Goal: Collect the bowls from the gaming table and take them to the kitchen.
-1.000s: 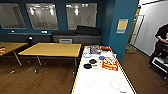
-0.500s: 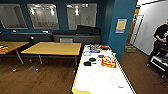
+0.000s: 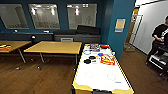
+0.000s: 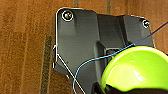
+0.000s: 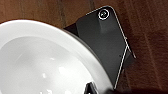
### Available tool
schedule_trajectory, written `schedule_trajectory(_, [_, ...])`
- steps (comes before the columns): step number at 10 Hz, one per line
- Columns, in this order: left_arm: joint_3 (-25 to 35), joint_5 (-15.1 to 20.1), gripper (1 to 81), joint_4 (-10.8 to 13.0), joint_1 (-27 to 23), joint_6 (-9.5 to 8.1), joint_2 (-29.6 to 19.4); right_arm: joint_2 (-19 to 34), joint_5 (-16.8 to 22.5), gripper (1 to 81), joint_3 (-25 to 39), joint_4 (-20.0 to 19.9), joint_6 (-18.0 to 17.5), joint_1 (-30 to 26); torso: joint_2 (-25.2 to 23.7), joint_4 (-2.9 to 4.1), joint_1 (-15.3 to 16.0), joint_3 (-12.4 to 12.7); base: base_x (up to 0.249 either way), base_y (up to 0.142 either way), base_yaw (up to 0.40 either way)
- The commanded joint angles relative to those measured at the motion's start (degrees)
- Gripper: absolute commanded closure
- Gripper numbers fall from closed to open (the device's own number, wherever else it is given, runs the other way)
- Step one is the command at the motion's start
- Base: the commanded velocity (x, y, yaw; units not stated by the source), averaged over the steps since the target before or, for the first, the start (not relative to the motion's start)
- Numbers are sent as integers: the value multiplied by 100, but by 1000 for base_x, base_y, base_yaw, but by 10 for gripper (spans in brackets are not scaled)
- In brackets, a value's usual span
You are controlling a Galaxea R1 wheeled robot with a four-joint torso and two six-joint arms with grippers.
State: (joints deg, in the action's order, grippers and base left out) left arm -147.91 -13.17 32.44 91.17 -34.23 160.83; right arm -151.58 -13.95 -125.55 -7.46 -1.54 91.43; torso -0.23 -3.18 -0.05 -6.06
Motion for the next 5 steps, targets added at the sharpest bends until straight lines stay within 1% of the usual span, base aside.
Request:
schedule_trajectory(1, [-19,218,811,78,-104,57,-103,72,278,811,-21,131,22,-138,0,0,5,0,-164,0,0])
schedule_trajectory(5, [-19,227,811,70,-104,118,-86,-15,278,811,-135,166,13,-138,0,0,5,0,-165,0,0])
